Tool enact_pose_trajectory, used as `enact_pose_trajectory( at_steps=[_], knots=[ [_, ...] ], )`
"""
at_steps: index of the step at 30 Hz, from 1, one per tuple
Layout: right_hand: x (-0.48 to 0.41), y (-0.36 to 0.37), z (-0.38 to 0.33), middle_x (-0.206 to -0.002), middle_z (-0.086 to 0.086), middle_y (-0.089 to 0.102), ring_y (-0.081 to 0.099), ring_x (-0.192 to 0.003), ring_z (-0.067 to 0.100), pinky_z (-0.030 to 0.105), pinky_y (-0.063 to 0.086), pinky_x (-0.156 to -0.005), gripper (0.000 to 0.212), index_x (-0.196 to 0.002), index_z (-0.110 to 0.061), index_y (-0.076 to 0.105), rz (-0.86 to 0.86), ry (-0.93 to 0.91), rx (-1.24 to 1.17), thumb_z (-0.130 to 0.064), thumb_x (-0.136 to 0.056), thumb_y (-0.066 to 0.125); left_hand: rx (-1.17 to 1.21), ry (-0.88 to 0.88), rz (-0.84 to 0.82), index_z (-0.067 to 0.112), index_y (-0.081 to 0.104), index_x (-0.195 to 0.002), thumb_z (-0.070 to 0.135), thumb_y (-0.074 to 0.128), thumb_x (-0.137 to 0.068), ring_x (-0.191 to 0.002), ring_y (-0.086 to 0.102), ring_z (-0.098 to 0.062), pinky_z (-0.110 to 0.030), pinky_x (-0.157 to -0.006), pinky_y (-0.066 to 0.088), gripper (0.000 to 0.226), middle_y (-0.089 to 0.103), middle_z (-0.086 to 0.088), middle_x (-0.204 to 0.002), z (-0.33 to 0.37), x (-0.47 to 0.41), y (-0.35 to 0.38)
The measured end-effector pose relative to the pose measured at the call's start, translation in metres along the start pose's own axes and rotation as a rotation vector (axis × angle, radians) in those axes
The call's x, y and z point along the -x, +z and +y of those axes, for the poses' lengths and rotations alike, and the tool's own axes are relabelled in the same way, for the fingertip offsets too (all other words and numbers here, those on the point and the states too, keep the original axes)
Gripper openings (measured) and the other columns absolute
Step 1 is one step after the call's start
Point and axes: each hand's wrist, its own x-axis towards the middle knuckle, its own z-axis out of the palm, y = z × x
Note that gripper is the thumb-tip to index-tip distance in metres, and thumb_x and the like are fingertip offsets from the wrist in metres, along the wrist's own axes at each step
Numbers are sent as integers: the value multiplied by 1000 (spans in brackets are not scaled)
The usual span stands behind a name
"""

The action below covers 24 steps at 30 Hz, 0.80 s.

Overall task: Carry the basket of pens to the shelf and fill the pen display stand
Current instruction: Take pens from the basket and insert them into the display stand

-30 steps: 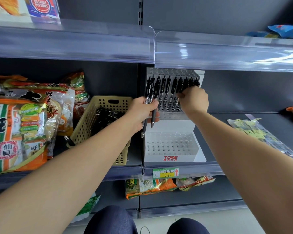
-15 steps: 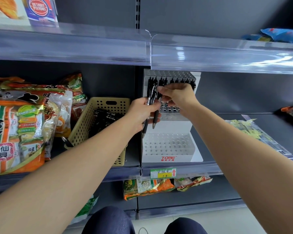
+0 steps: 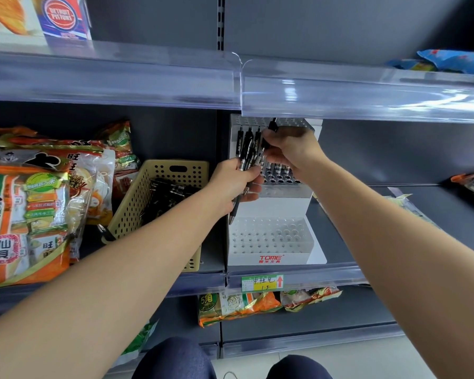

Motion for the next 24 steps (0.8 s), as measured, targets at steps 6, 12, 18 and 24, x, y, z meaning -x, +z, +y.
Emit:
enact_pose_trajectory(
  at_steps=[6, 12, 18, 24],
  knots=[
    [-8, -3, -5, -75, 0, 68, 68, -66, 17, 37, 60, -72, 16, -69, -18, 64, 269, -190, 96, -12, -81, 75, -52, -11, 125, 11, 59, -117, 26, 61, -93, -78, 51, -11, -29, -58, 57, 29, 54, 0, -95, -7, -6, -6],
    [-10, -1, 6, -83, 8, 74, 68, -81, 23, 37, 54, -80, 10, -86, -13, 76, 385, -309, 447, -20, -81, 73, -105, 13, 137, 8, 55, -97, 28, 57, -96, -57, 36, -13, -22, -43, 30, 20, 43, -2, -74, -5, -6, -8],
    [-15, 2, 12, -83, 9, 73, 67, -81, 26, 29, 51, -71, 15, -87, -11, 75, 368, -316, 618, -25, -83, 70, -24, -43, 125, 13, 50, -83, 19, 49, -99, -58, 39, -11, -21, -44, 28, 17, 52, -3, -74, 0, -2, -10],
    [-17, 5, 20, -87, 5, 72, 63, -81, 23, 25, 40, -63, 15, -86, -12, 71, 392, -335, 717, -27, -80, 73, -98, -3, 98, 5, 51, -110, 10, 49, -99, -61, 45, -11, -21, -49, 36, 13, 62, -2, -76, -5, -3, -14]
  ],
)
